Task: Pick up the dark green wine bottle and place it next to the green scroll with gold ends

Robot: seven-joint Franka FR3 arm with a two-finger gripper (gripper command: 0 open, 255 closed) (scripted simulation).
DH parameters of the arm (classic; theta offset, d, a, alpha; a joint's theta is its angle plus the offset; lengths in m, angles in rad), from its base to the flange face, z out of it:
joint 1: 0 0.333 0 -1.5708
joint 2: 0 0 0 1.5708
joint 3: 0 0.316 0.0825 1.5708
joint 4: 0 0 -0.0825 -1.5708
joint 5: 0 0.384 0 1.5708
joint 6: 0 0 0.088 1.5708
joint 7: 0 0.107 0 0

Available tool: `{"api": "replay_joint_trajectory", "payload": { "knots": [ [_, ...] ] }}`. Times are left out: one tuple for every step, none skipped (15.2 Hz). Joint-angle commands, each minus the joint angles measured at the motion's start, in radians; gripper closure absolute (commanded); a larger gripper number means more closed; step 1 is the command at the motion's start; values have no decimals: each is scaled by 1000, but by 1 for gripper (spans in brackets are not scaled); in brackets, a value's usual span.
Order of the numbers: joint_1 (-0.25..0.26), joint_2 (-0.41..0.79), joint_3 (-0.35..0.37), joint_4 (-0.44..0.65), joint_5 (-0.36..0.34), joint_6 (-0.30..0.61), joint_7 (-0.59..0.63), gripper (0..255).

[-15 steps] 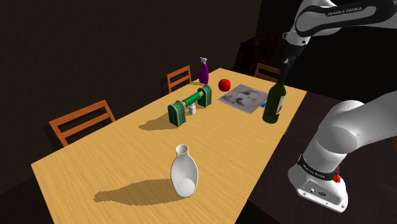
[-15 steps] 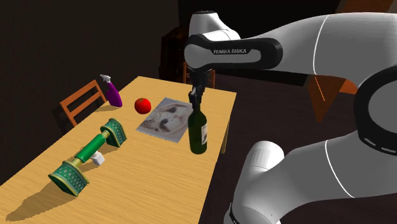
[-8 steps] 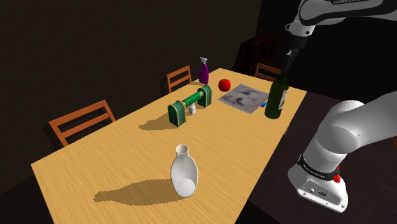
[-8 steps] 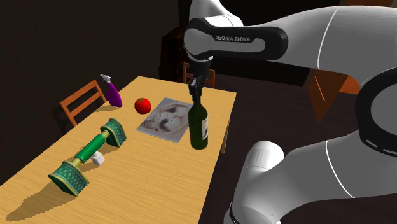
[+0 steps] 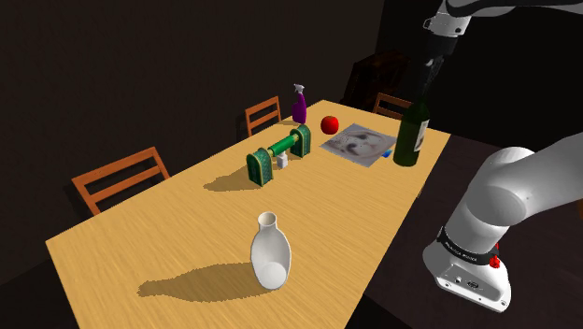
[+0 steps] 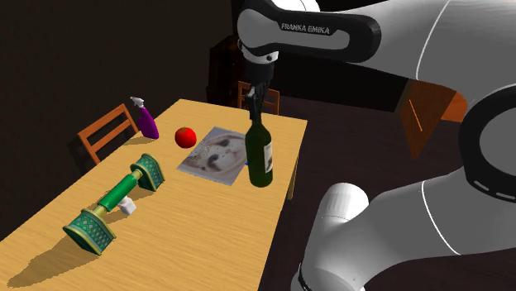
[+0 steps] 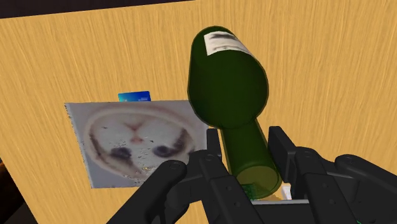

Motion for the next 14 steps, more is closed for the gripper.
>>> {"api": "replay_joint_trajectory", "payload": {
  "knots": [
    [3, 4, 6, 27, 5, -22, 0, 255],
    [4, 7, 8, 42, 8, -35, -1, 255],
    [6, 10, 10, 57, 10, -47, -2, 255],
    [7, 14, 12, 72, 13, -60, -2, 255],
    [9, 17, 14, 88, 15, -72, -3, 255],
    [11, 21, 16, 104, 18, -84, -4, 255],
    [12, 25, 18, 120, 20, -96, -5, 255],
    [14, 29, 20, 136, 23, -109, -6, 255],
    [15, 33, 22, 152, 25, -121, -7, 255],
    [17, 38, 23, 169, 27, -133, -8, 255],
    [18, 42, 25, 186, 30, -145, -9, 255],
    [20, 47, 26, 203, 32, -158, -10, 255],
    [22, 52, 27, 220, 34, -170, -11, 255],
    [23, 58, 28, 238, 37, -182, -13, 255]
  ]
}}
